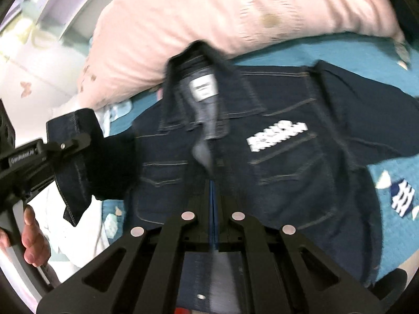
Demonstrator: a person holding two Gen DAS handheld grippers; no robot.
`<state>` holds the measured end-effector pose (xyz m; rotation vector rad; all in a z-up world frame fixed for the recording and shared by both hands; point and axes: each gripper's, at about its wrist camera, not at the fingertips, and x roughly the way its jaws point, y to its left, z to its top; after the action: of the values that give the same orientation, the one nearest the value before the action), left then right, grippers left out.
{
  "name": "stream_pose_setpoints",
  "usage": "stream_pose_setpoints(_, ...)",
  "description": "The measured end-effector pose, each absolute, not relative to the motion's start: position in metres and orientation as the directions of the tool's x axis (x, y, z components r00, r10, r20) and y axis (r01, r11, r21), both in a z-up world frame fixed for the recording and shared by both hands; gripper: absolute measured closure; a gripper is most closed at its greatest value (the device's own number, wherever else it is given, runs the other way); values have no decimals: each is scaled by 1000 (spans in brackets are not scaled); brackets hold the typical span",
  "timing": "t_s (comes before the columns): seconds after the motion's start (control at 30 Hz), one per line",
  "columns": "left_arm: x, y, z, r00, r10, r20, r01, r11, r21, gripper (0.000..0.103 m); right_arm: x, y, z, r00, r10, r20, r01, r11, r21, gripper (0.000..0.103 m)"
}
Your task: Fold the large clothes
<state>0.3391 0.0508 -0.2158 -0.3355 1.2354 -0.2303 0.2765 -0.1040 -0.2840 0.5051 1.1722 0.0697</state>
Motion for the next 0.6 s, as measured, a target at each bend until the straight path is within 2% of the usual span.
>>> stream_pose_setpoints(0.1, 345, 10, -227, 289, -359, -888, 10, 928, -372, 90, 262, -134, -288, 406, 298, -864, 247, 875, 417, 102)
stream_pose_setpoints(0.13, 347, 1, -232, 277, -356, -892, 12, 930, -367, 90, 258, -142, -289, 404, 231, -885, 295, 883, 365, 102)
stream_pose_setpoints(0.3, 360, -47, -277, 199, -311, -929, 19, 949, -314, 90, 237, -183, -302, 398, 214, -892, 361, 857, 367, 102)
stream_pose_setpoints(0.53, 376, -74, -345, 89, -254, -963, -15, 967, -256, 90, 217, -216, -324, 364, 213, -907, 430, 825, 366, 99)
stream_pose_setpoints(0.6, 378, -81, -357, 67, -245, -967, -14, 969, -246, 86, 213, -220, -329, 356, 215, -909, 439, 821, 366, 99)
